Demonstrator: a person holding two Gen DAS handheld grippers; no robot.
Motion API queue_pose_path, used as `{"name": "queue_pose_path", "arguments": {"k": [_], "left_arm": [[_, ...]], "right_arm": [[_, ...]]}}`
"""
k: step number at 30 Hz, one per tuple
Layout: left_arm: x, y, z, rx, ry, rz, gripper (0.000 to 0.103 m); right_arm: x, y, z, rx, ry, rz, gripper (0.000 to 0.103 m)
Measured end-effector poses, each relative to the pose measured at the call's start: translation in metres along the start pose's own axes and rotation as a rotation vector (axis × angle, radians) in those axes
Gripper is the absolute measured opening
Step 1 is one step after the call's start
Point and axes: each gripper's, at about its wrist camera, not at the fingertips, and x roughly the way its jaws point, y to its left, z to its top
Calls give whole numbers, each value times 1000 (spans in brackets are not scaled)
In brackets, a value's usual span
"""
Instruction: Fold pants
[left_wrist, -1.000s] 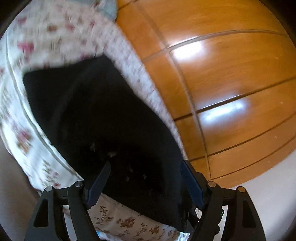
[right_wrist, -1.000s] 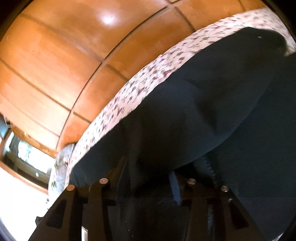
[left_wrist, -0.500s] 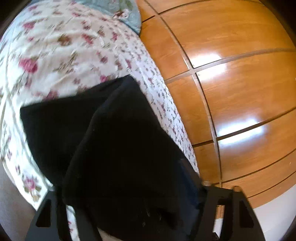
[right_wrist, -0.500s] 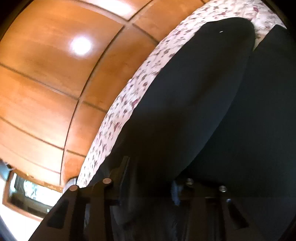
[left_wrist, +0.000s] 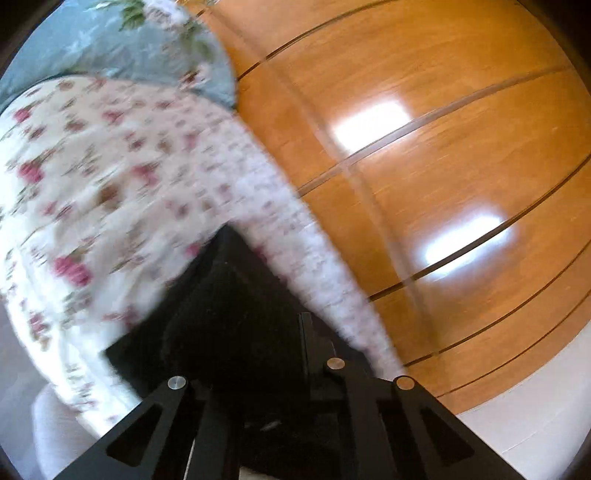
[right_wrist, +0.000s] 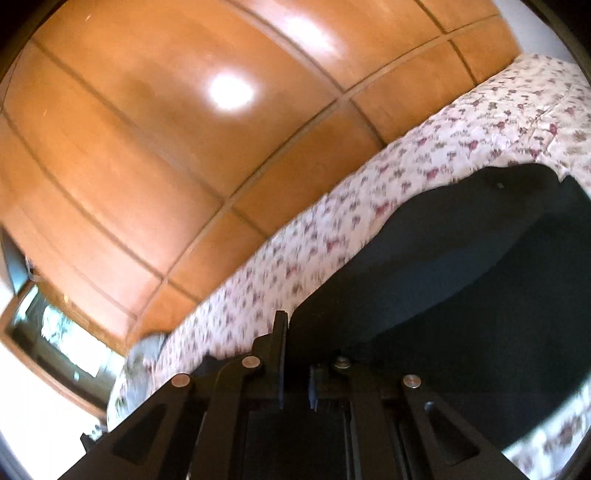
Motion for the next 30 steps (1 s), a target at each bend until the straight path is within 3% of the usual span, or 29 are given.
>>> {"name": "queue_pose_path", "arguments": {"k": [5, 9, 11, 12, 13, 14, 19, 22, 24, 30], "left_arm": [[16, 35, -33, -9, 53, 92, 8], [11, 34, -42, -35, 3, 43, 30], [12, 26, -45, 6, 8, 69, 29], [18, 25, -42, 31, 10, 86, 23], [17, 23, -42, 46, -2, 101, 8], [11, 22, -42, 56, -33, 132, 7], [13, 25, -45, 61, -37, 188, 10], [13, 17, -46, 97, -55, 212, 22], [9, 15, -47, 92, -70, 211, 23], [-19, 19, -40, -10, -183, 257, 32]], "right_arm": [[17, -28, -49, 5, 123, -128, 9], [25, -45, -55, 77, 128, -106, 9], [27, -42, -51, 57, 134, -115, 9], [28, -39, -50, 46, 138, -119, 9], [27, -38, -50, 40, 138, -119, 9], [26, -34, -49, 32, 135, -115, 9], [26, -27, -54, -37, 136, -139, 9], [30, -40, -59, 41, 132, -118, 10], [29, -47, -59, 68, 124, -104, 10], [28, -54, -57, 99, 129, -81, 10]]}}
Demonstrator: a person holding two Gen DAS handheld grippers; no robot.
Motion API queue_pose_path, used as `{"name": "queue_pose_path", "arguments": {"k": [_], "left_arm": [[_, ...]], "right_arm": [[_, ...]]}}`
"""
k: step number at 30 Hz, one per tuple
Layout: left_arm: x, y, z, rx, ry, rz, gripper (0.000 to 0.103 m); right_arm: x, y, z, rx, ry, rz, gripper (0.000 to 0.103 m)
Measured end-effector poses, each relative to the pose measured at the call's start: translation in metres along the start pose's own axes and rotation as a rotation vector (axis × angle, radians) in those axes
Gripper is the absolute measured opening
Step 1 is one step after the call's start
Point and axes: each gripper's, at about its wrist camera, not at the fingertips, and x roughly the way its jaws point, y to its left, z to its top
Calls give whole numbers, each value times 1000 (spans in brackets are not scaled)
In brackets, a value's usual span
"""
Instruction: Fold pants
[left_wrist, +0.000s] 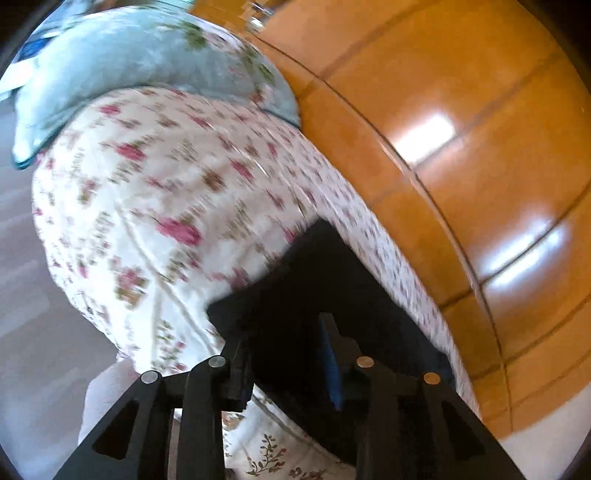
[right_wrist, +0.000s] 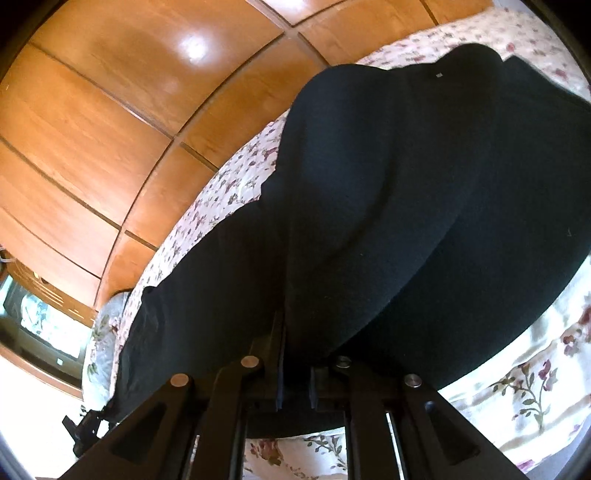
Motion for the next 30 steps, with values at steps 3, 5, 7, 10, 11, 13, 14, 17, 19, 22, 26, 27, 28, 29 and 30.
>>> {"name": "queue_pose_path", "arguments": {"k": [3, 5, 7, 10, 11, 13, 14, 17, 19, 22, 26, 27, 28, 29, 30], "left_arm": [[-14, -4, 5, -20, -73, 63, 33], [-20, -13, 4, -15, -92, 54, 33], [-24, -30, -2, 35, -103, 52, 33], [-23, -62, -16, 144, -111, 20, 34], [-19, -74, -22, 197, -98, 2, 34], [-8, -102, -39, 310, -40, -52, 35], [3, -114, -48, 360, 19, -94, 36], [32, -140, -76, 466, 179, -153, 36], [47, -155, -96, 529, 245, -179, 36], [64, -175, -123, 614, 334, -211, 36], [78, -185, -145, 673, 361, -199, 36], [79, -185, -147, 680, 358, -200, 37], [82, -184, -148, 683, 366, -200, 38], [84, -184, -150, 679, 376, -200, 38], [87, -183, -147, 666, 380, -207, 38]], "right_arm": [[1, 0, -3, 0, -7, 0, 11], [1, 3, -5, -10, -16, -10, 12], [4, 7, -5, -17, -19, -17, 12], [3, 7, -4, -14, -13, -12, 12], [2, 5, -3, -11, -10, -7, 13], [-2, 2, 1, 3, -16, 4, 16], [-5, 0, 5, 16, -33, 6, 21], [-16, -13, 18, 70, -101, 14, 31], [-22, -22, 26, 102, -133, 13, 31], [-30, -33, 39, 117, -177, 2, 31], [-37, -38, 56, 92, -226, -22, 31], [-38, -41, 61, 100, -242, -30, 31], [-39, -44, 65, 108, -253, -32, 31], [-40, -49, 70, 124, -269, -33, 31], [-39, -56, 76, 146, -278, -35, 31]]}}
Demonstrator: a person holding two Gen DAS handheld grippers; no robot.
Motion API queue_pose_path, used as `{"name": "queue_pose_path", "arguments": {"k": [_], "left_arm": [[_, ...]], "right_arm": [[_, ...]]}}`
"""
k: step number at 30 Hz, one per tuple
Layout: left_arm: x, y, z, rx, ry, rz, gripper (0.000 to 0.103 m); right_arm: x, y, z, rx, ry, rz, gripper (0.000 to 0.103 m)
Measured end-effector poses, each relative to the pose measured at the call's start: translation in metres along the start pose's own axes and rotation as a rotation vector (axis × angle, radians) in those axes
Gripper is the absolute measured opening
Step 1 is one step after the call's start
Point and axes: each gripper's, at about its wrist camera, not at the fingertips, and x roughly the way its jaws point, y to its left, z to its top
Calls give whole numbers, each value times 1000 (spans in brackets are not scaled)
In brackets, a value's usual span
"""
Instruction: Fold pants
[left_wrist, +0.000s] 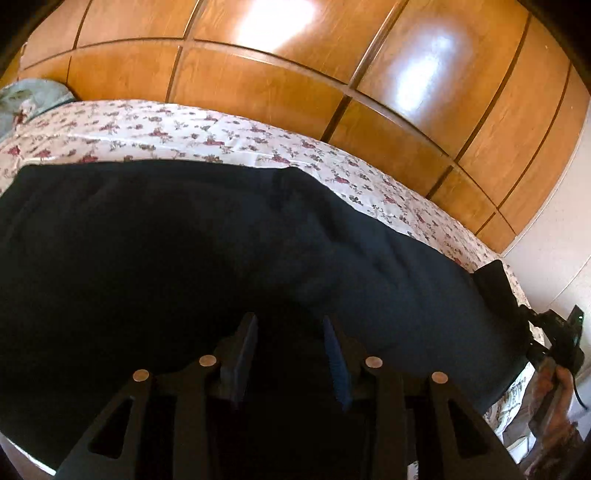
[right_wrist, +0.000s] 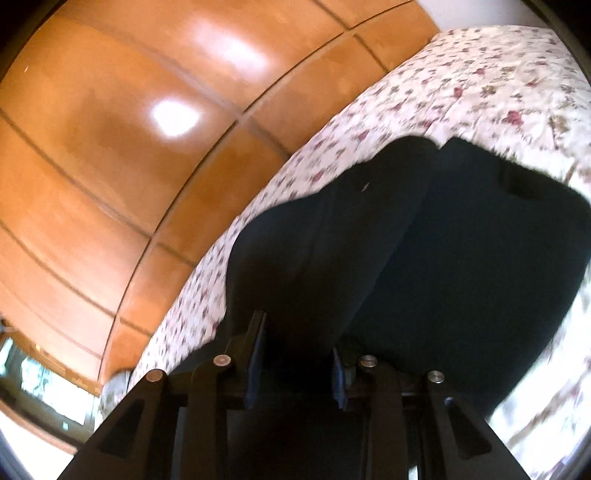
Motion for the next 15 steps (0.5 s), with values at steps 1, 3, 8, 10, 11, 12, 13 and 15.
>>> {"name": "queue_pose_path", "arguments": {"k": [1, 3, 8, 10, 11, 12, 13, 15], "left_arm": [[0, 2, 0, -15, 0, -12, 38], [-1, 9, 0, -49, 3, -44, 38], [-3, 11, 0, -59, -1, -46, 38], [-2, 7, -1, -36, -6, -27, 38], [-2, 5, -1, -27, -8, -20, 38], [-3, 4, -1, -21, -10, -16, 38], [-3, 4, -1, -20, -13, -15, 38], [-4, 6, -2, -27, -19, -22, 38]], "right_arm": [[3, -4, 6, 25, -10, -1, 31], [6, -18, 15, 73, -30, 5, 31], [13, -48, 35, 221, -71, 4, 9], [2, -46, 37, 221, -94, 5, 9], [-6, -40, 36, 198, -114, 6, 9], [-16, -35, 35, 168, -135, -3, 9], [-25, -34, 35, 146, -153, -10, 9], [-48, -29, 32, 97, -191, -30, 9]]}}
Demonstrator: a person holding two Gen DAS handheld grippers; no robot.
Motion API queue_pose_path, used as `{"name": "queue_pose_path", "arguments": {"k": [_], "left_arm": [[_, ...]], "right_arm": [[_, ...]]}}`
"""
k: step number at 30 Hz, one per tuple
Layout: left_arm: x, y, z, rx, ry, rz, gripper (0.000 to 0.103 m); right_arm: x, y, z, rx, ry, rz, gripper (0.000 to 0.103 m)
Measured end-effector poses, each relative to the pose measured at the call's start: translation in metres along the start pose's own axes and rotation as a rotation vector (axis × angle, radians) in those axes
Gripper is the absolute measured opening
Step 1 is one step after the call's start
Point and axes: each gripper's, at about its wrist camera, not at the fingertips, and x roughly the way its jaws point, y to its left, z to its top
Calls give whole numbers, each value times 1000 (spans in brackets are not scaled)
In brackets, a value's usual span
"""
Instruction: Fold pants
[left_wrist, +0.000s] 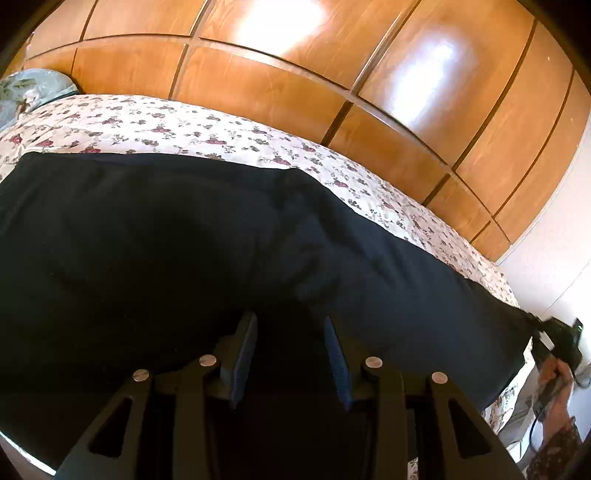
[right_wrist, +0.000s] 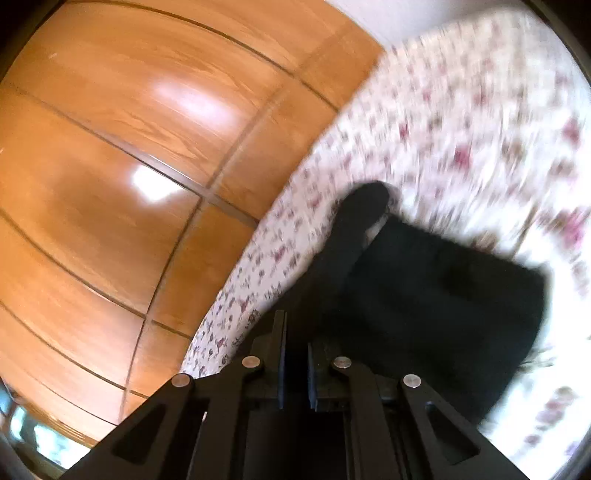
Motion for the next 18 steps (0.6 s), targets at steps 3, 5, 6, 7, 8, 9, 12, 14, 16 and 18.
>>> {"name": "queue_pose_path", "arguments": {"k": [3, 5, 6, 7, 8, 9, 12, 14, 16, 18], "left_arm": [[-3, 2, -2, -20, -13, -13, 38], [-4, 2, -3, -23, -24, -16, 38], [-5, 2, -4, -21, -29, -15, 38], [-6, 1, -5, -16, -31, -12, 38], [-6, -1, -5, -10, -31, -9, 38], [-6, -2, -6, -2, -29, -5, 38], [-7, -5, -6, 21, -22, 2, 39], [-9, -8, -6, 28, -20, -4, 39], [-9, -11, -7, 43, -18, -18, 41], [-7, -20, -8, 80, -13, -29, 42]], "right_arm": [[-21, -4, -6, -18, -11, -22, 9], [-26, -10, -11, -40, 7, -53, 9], [-23, -13, -15, -50, 17, -80, 9], [-21, -21, -20, -43, 38, -112, 9], [-22, -29, -24, -29, 50, -122, 9], [-24, -38, -26, -14, 56, -130, 9], [-23, -54, -30, 24, 61, -142, 8], [-25, -50, -30, 14, 53, -148, 8], [-30, -46, -31, 14, 40, -116, 12], [-29, -46, -30, 44, 54, -97, 16]]}}
